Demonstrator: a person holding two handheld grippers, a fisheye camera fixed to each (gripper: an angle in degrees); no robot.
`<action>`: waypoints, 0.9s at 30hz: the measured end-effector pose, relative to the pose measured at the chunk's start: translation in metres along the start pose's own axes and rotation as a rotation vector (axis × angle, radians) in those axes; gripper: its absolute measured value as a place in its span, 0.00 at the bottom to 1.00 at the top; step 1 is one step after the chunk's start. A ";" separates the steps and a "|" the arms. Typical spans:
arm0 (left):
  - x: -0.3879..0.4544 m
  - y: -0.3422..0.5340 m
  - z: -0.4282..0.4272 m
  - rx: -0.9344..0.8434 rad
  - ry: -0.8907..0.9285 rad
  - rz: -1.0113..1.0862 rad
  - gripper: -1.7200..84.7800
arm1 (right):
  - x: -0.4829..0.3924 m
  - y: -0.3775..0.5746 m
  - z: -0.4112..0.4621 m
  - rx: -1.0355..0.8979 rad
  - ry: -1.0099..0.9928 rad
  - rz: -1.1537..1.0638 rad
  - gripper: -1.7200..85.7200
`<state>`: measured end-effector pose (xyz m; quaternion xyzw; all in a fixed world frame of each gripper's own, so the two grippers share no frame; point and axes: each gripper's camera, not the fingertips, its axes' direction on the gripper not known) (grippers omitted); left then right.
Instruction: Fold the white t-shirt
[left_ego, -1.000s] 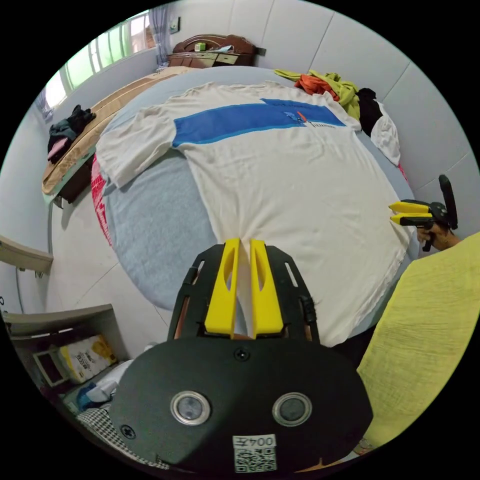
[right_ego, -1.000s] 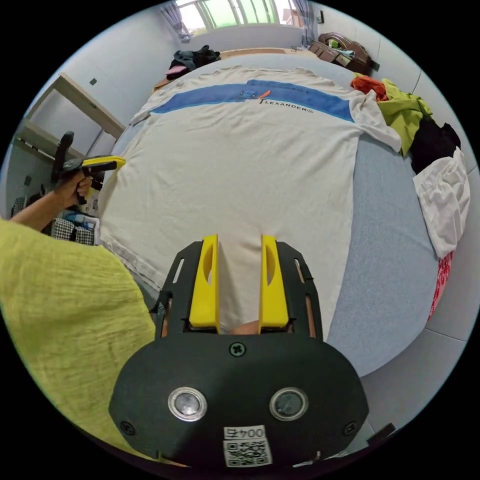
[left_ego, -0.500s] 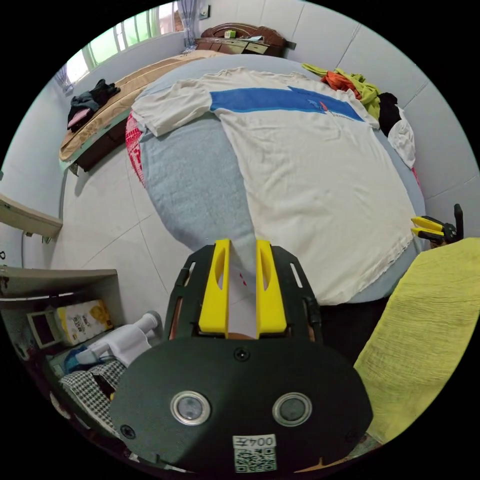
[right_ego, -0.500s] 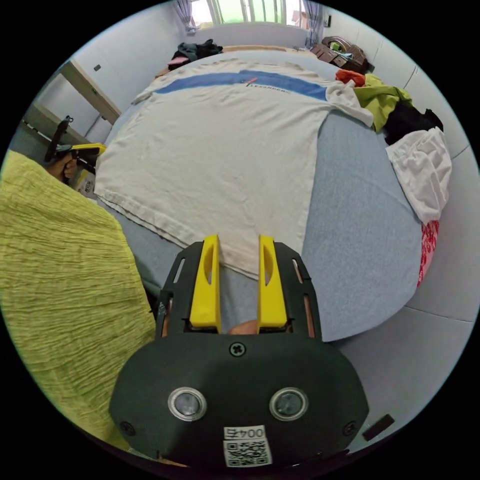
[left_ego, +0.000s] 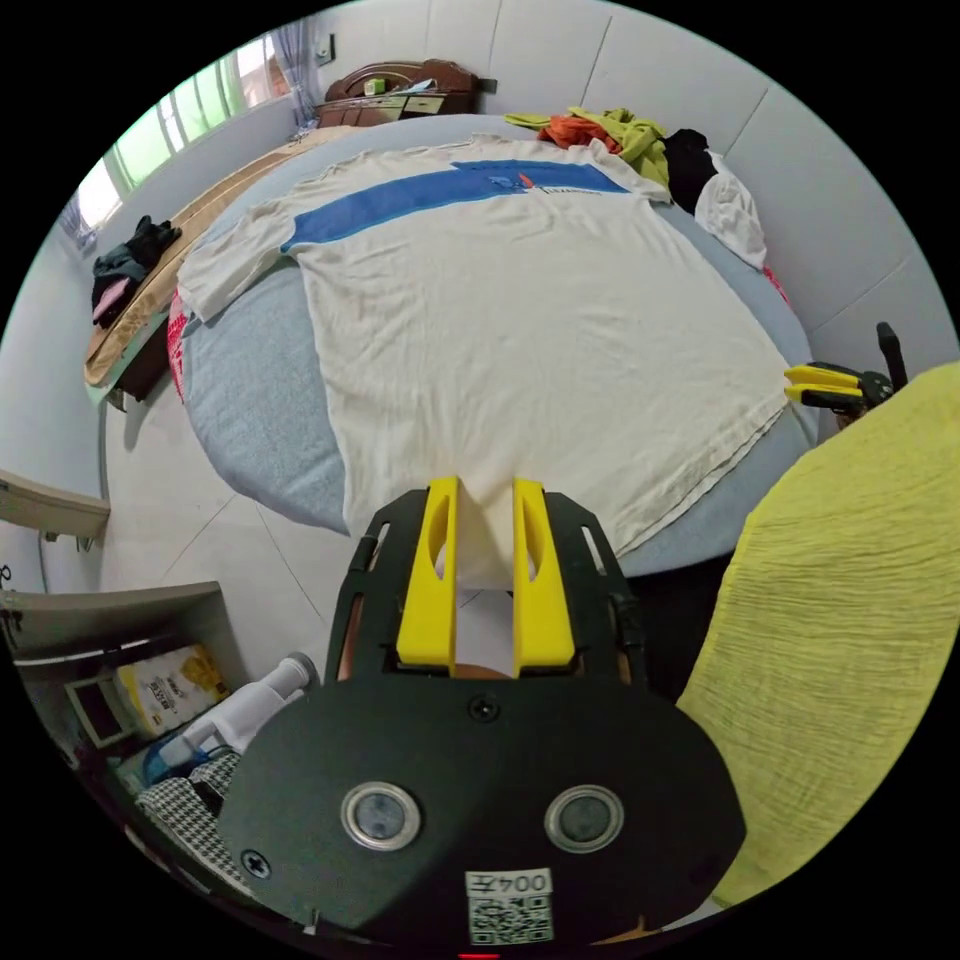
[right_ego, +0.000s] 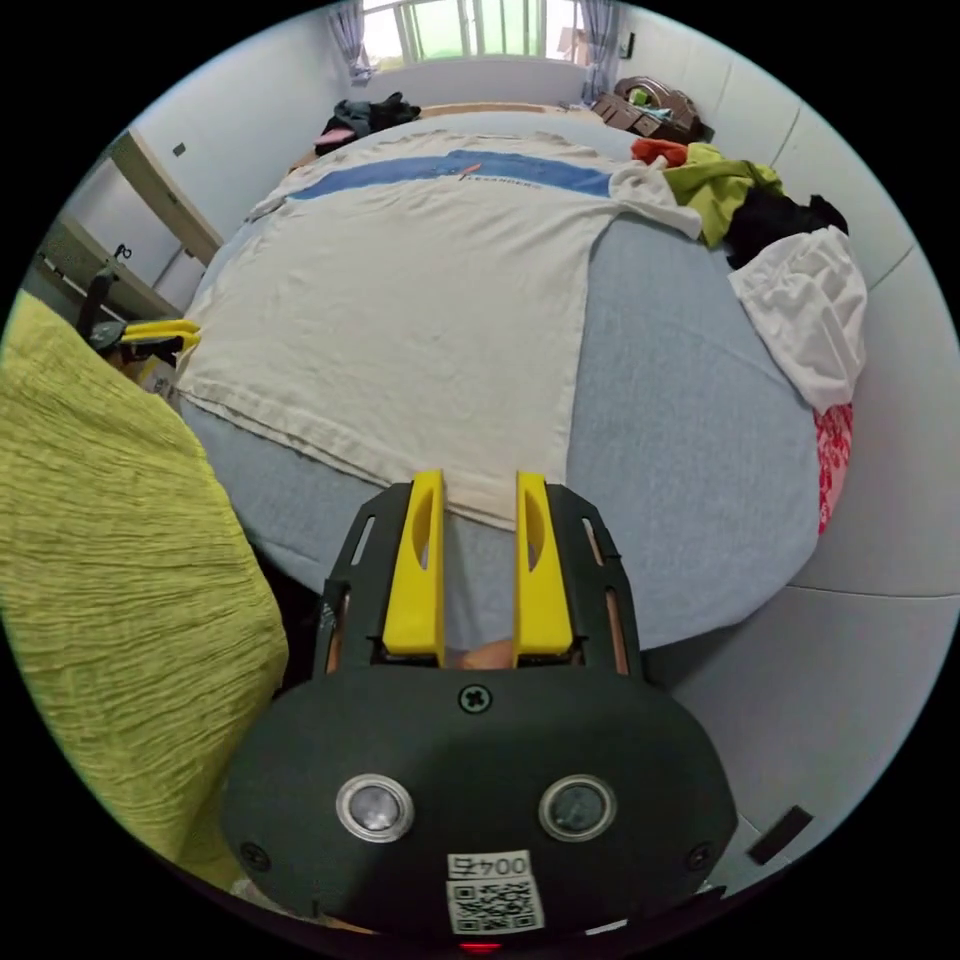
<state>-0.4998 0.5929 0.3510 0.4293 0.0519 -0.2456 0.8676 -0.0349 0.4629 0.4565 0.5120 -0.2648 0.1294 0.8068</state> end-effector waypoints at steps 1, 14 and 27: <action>0.000 0.000 0.000 -0.002 -0.004 -0.001 0.11 | 0.010 -0.010 -0.007 0.039 -0.006 0.018 0.14; -0.017 -0.007 -0.004 -0.034 0.032 -0.083 0.08 | 0.092 -0.235 0.071 -0.008 -0.079 0.006 0.13; -0.039 -0.020 -0.009 -0.041 0.052 -0.095 0.04 | 0.120 -0.268 0.099 0.079 -0.121 0.058 0.15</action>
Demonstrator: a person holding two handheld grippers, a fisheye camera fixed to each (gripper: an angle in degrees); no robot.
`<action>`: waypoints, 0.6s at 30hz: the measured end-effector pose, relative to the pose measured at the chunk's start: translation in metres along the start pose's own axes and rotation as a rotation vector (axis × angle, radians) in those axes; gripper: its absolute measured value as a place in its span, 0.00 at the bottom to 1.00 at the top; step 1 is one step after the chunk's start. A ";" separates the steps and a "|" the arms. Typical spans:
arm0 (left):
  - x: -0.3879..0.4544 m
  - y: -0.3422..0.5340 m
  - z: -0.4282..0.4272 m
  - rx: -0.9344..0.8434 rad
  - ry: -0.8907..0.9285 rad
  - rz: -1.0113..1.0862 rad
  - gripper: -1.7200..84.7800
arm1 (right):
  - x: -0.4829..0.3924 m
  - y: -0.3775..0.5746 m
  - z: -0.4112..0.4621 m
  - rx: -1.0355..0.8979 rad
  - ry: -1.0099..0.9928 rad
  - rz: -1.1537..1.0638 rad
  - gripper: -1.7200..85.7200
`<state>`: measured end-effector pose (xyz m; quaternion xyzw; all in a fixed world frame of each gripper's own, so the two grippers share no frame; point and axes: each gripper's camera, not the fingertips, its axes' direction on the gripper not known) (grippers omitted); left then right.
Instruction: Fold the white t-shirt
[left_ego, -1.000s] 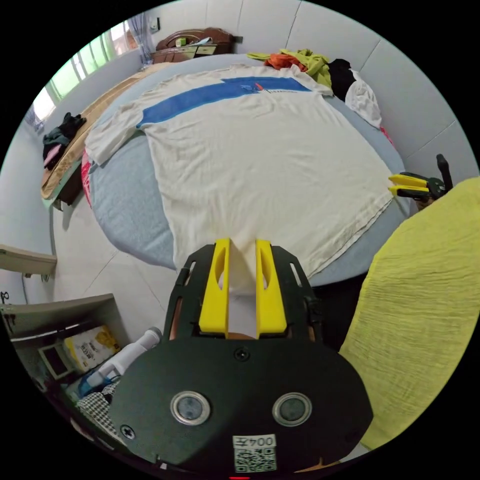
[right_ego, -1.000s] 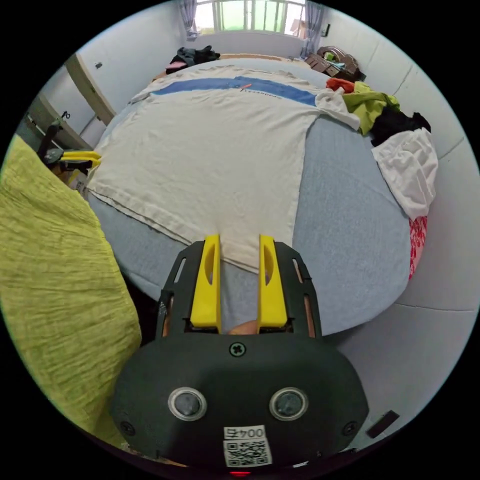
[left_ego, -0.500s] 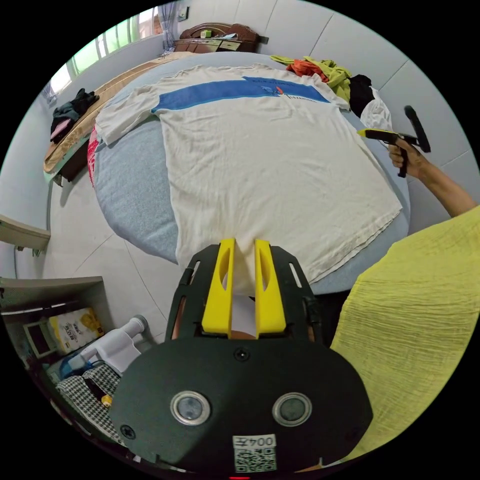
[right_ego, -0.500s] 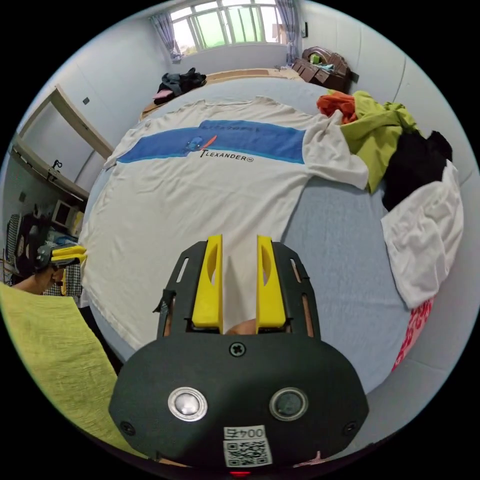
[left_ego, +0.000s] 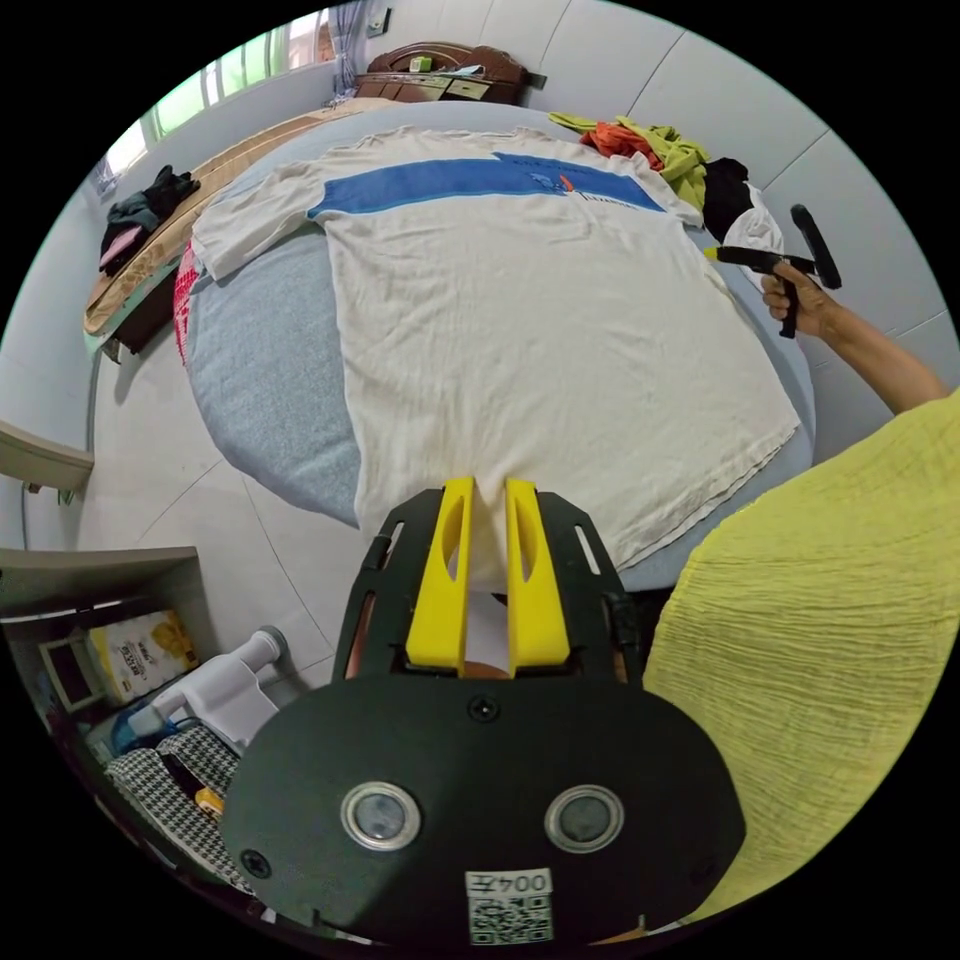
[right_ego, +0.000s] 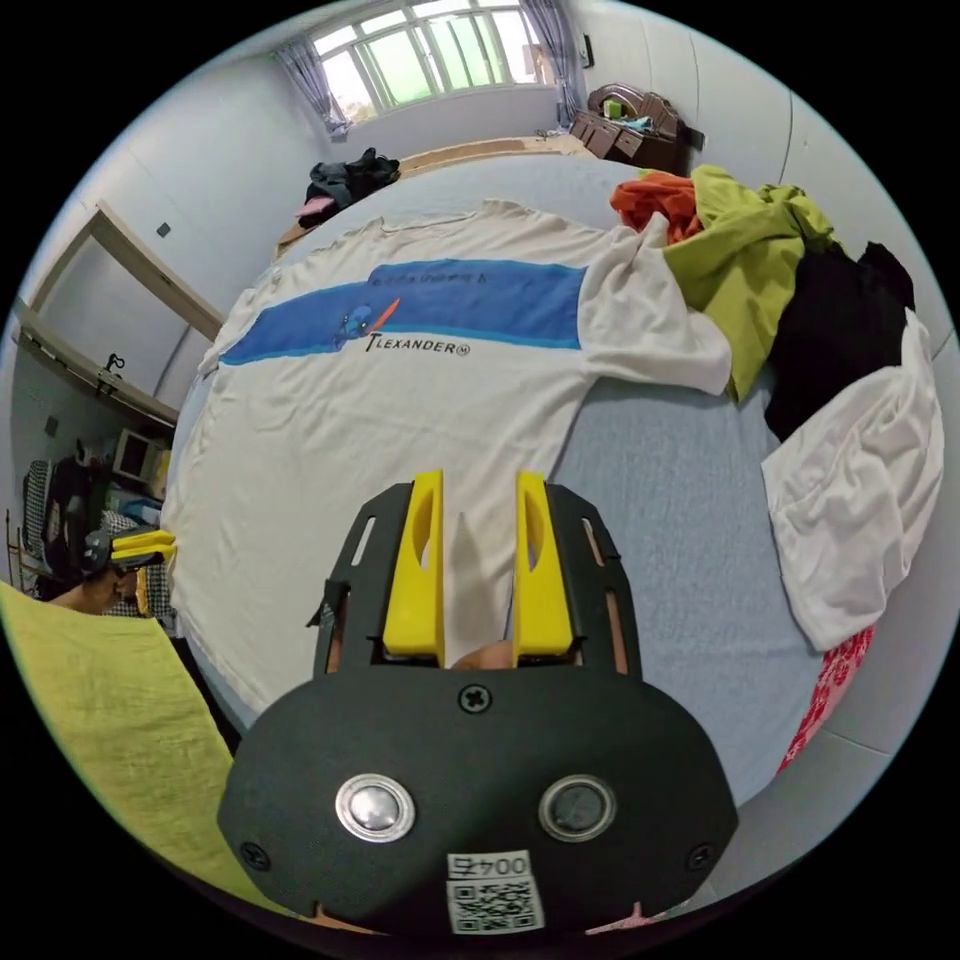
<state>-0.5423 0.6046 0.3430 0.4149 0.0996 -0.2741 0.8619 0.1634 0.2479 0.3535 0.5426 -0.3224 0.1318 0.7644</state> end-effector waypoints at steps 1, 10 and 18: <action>-0.001 -0.001 0.000 -0.003 -0.002 0.001 0.04 | -0.001 -0.009 0.013 -0.034 0.012 -0.001 0.14; -0.007 -0.025 -0.006 -0.069 -0.061 0.026 0.04 | -0.030 0.016 0.028 -0.108 -0.076 0.022 0.16; -0.021 -0.044 -0.012 -0.091 -0.113 0.025 0.05 | -0.129 0.103 0.074 -0.275 -0.049 -0.019 0.14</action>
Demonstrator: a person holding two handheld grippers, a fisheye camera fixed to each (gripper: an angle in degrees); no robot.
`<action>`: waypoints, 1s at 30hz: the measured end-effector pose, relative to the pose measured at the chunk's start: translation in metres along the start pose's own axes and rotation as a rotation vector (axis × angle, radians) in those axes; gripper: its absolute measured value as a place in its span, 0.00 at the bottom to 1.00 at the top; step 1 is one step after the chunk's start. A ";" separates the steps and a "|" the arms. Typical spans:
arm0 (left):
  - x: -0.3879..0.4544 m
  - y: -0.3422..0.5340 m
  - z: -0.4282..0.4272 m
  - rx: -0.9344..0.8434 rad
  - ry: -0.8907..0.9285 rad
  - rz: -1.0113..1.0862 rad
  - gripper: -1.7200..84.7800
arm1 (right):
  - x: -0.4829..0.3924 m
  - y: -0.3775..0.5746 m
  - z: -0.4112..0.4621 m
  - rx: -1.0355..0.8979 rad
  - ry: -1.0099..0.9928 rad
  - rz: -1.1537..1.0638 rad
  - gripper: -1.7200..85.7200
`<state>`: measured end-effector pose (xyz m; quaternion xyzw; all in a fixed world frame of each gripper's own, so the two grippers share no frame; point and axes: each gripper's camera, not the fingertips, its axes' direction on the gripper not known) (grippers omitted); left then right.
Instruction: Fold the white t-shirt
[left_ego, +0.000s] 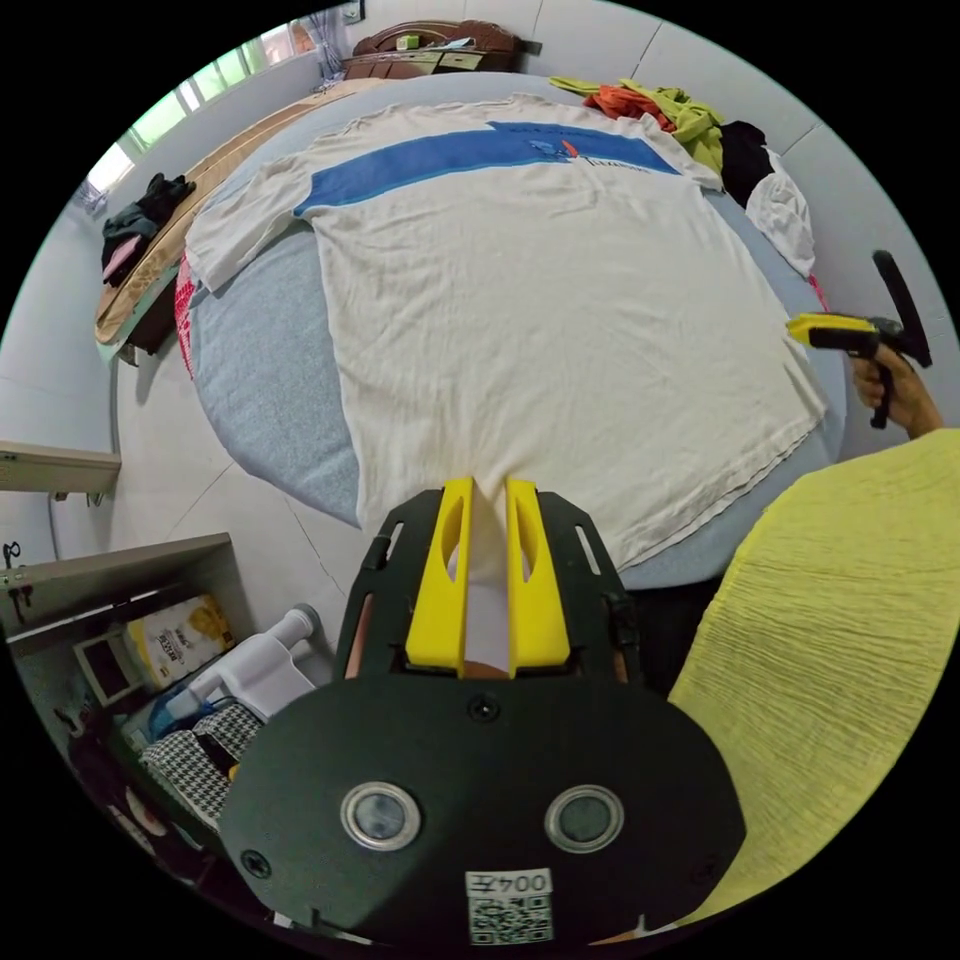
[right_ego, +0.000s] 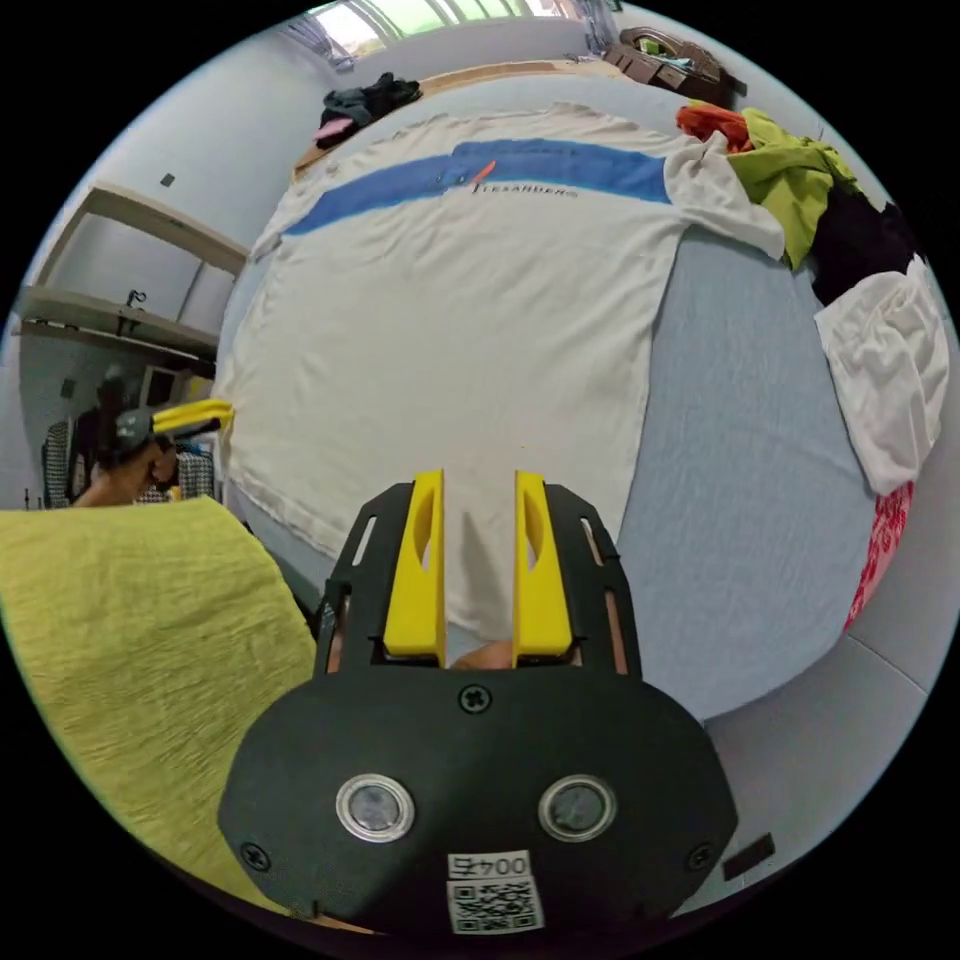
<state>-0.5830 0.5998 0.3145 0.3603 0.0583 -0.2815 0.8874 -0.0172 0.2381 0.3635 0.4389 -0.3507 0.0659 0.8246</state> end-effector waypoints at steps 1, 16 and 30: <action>-0.001 -0.001 -0.001 0.000 -0.004 -0.002 0.05 | -0.009 0.004 0.020 -0.044 0.031 0.001 0.14; -0.062 -0.032 -0.017 -0.036 0.018 -0.040 0.05 | -0.123 -0.009 0.104 0.006 0.179 -0.109 0.14; -0.334 -0.119 -0.103 0.275 0.086 -0.179 0.11 | -0.308 -0.094 0.143 0.393 -0.216 -0.100 0.12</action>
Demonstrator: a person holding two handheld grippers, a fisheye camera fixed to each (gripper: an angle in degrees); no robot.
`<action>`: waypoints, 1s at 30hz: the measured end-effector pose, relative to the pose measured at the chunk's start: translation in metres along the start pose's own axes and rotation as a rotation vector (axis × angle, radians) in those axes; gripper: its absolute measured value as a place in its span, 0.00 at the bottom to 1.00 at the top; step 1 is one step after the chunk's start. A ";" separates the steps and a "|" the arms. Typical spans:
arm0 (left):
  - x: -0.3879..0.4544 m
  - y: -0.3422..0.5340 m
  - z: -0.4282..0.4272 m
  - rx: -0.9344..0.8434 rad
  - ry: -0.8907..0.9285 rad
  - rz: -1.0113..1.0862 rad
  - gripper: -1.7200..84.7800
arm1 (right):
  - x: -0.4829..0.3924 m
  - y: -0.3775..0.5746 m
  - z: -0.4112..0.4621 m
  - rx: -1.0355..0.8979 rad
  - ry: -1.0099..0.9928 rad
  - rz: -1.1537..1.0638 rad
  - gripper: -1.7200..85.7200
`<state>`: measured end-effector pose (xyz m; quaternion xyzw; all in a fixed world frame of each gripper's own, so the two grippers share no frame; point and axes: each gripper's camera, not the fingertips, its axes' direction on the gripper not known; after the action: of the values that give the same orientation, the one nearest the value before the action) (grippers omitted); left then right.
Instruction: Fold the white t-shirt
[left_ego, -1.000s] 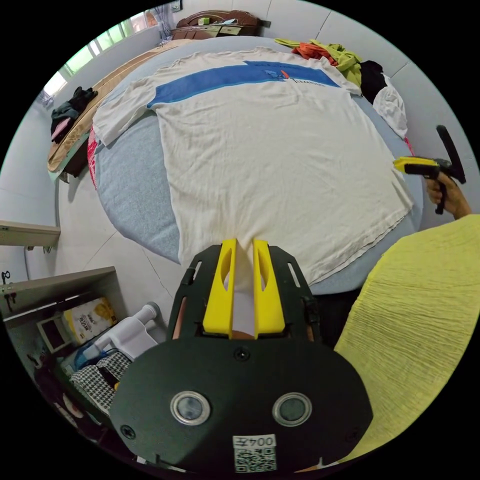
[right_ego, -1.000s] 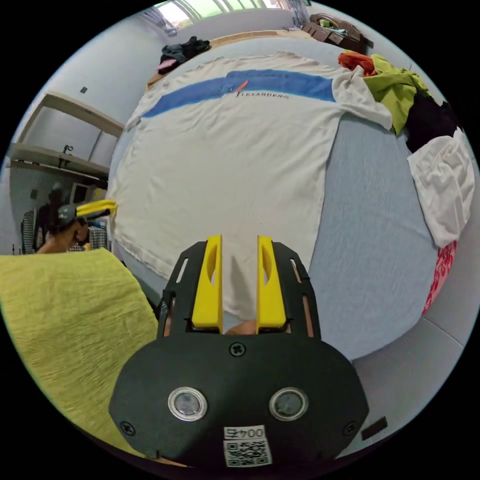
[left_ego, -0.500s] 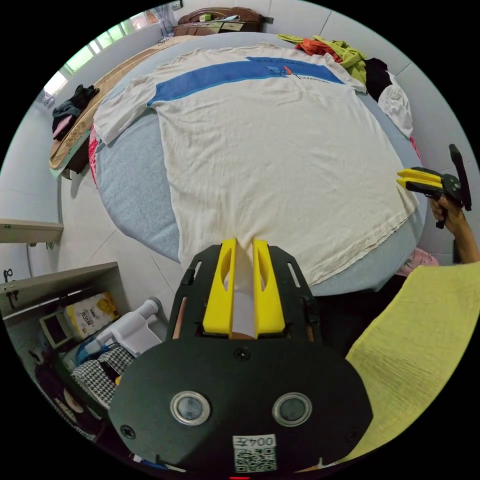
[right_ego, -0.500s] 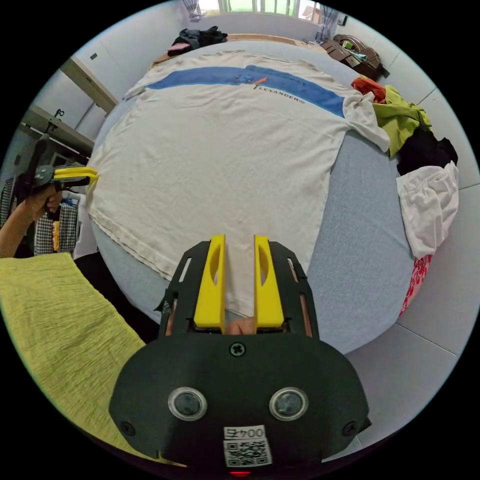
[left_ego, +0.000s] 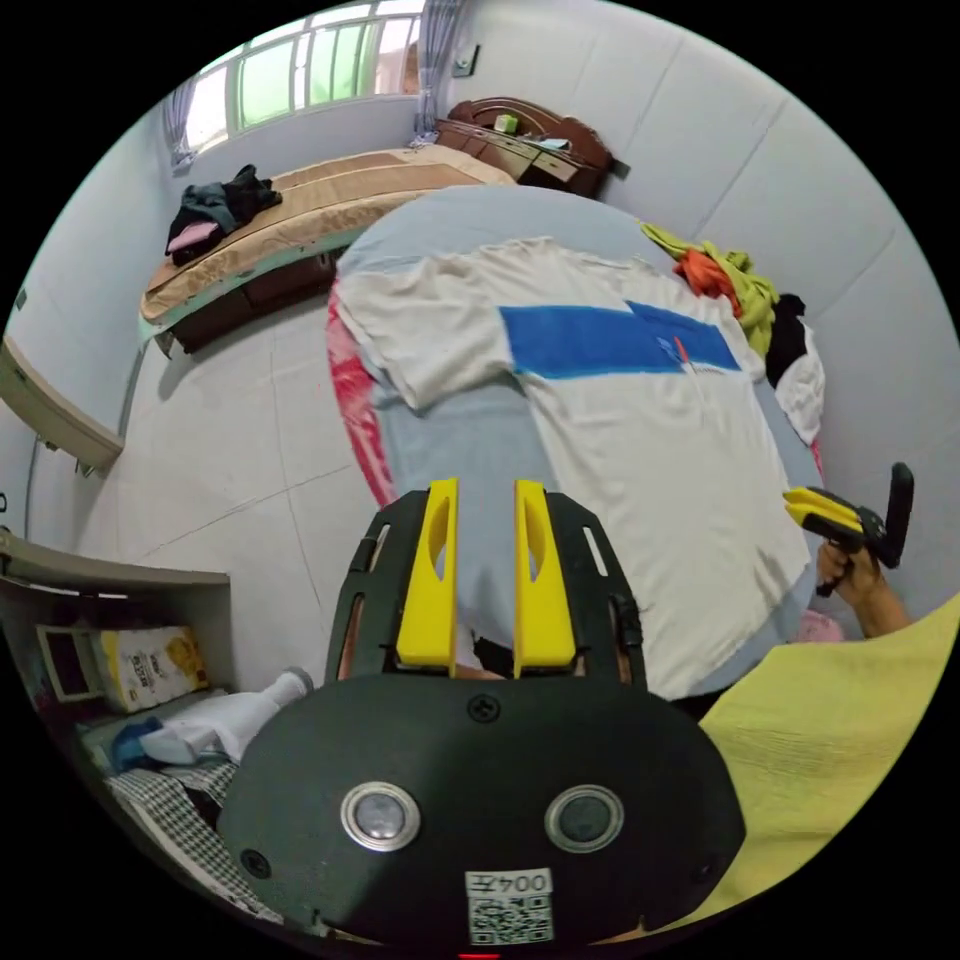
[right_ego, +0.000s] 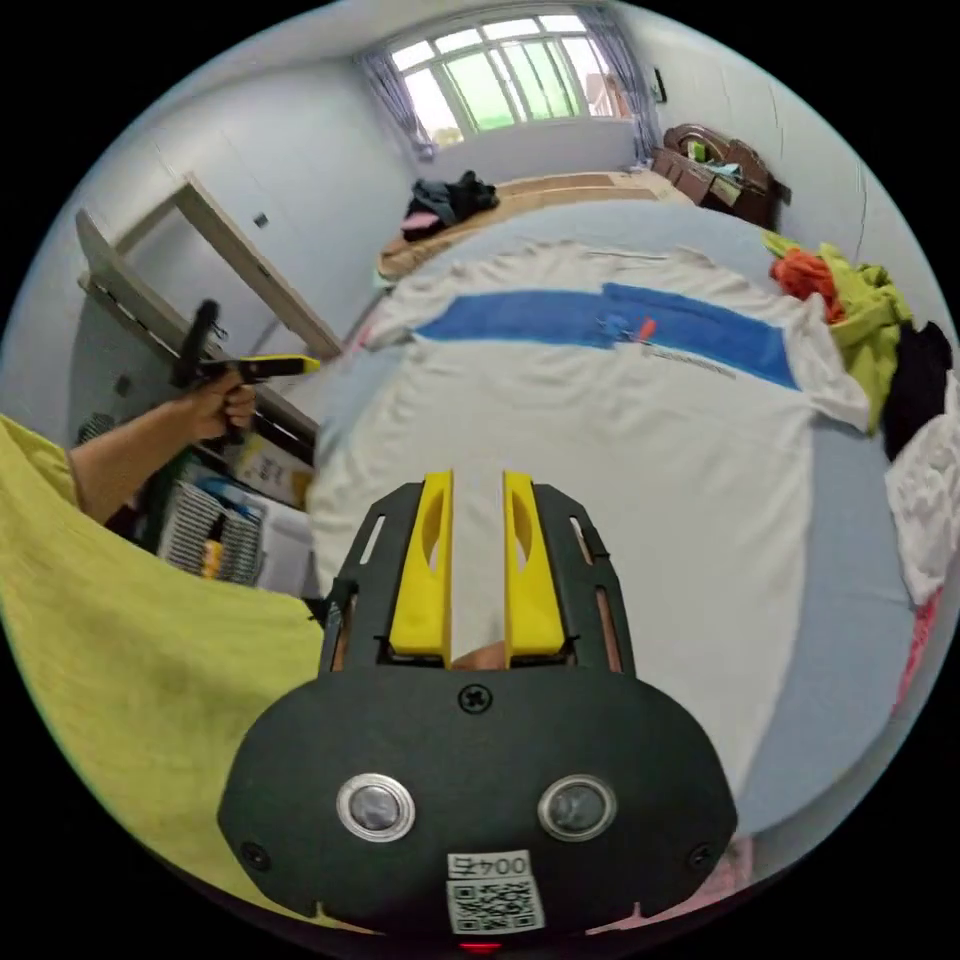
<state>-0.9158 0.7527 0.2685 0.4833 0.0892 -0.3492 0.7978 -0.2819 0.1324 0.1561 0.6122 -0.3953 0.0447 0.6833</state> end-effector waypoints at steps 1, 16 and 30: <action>-0.014 -0.012 0.001 0.002 0.000 0.000 0.11 | -0.016 -0.019 0.026 0.008 -0.097 0.039 0.13; -0.163 -0.234 0.073 -0.058 -0.039 0.206 0.12 | -0.278 -0.160 0.344 -0.107 0.256 -0.535 0.13; -0.181 -0.312 0.110 -0.098 -0.007 0.310 0.13 | -0.410 -0.129 0.501 -0.196 0.441 -0.940 0.13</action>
<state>-1.2717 0.6555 0.1909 0.4505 0.0278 -0.2188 0.8651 -0.7346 -0.1626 -0.2228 0.6327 0.0728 -0.1759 0.7507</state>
